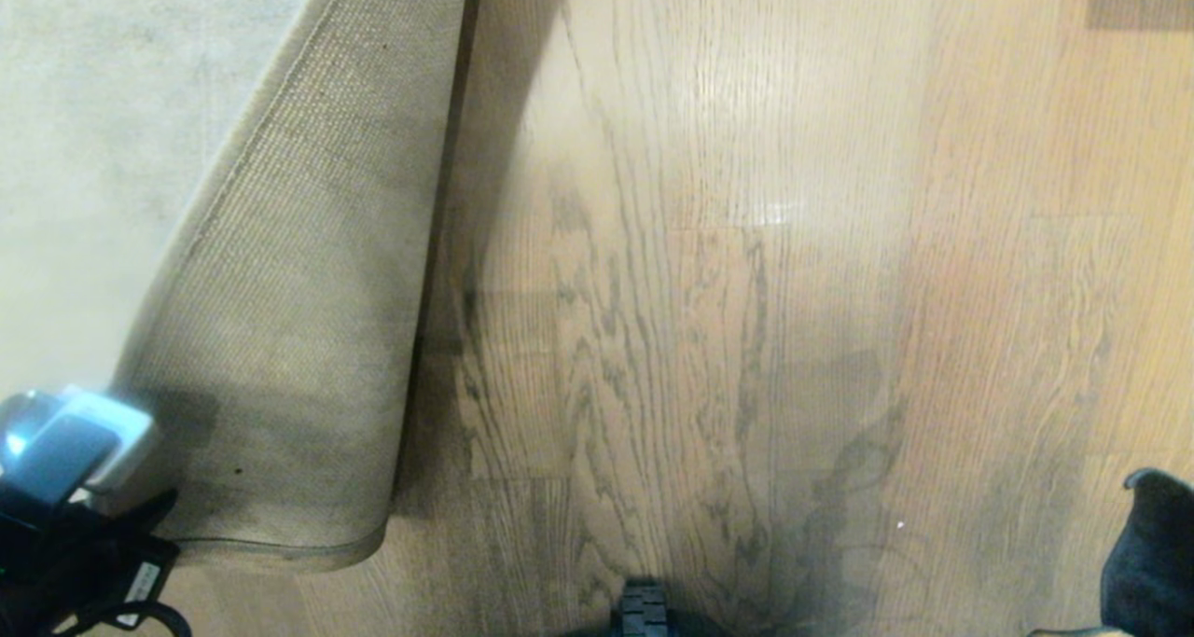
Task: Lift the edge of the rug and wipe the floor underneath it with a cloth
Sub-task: Lay down the carpet
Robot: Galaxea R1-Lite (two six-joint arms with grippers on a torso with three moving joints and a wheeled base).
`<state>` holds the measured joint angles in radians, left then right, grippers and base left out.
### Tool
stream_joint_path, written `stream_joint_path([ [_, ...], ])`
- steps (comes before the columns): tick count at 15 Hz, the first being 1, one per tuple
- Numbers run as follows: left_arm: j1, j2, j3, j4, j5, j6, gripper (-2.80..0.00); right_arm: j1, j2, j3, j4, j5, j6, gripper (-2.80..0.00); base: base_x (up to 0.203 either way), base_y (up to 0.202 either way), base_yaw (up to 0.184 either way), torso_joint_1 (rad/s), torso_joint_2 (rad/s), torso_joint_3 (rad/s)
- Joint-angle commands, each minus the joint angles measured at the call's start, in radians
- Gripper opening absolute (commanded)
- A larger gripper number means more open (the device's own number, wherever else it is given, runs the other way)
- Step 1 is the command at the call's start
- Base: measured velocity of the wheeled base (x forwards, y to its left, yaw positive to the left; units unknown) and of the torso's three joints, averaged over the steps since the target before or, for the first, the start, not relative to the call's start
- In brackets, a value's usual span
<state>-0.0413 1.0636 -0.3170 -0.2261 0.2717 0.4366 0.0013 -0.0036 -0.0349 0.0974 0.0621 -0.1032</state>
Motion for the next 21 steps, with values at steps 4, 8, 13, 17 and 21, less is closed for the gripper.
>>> stream_joint_path([
  [4,0.000,0.002,-0.001,-0.001,0.001,0.002,-2.80,0.000,0.004,0.000,0.001,0.001,-0.001,-2.80,0.000,0.000,0.000,0.000,0.00,0.000],
  [8,-0.001,0.009,0.001,-0.001,0.000,0.001,-2.80,0.000,0.004,0.000,-0.001,0.001,-0.001,-2.80,0.000,0.000,0.000,0.000,0.00,0.000],
  [13,0.000,0.015,0.010,-0.003,0.000,0.001,-2.80,0.000,0.004,0.000,0.001,0.001,-0.001,-2.80,0.000,0.000,0.000,0.000,0.00,0.000],
  [17,-0.002,0.006,0.032,-0.006,0.000,0.004,-2.80,0.000,0.004,0.000,-0.001,0.001,-0.001,-2.80,0.000,0.000,0.000,0.000,0.00,0.000],
  [21,-0.012,0.006,0.032,-0.006,-0.003,0.002,-2.80,0.000,0.004,0.000,-0.001,0.001,-0.001,-2.80,0.000,0.000,0.000,0.000,0.00,0.000],
])
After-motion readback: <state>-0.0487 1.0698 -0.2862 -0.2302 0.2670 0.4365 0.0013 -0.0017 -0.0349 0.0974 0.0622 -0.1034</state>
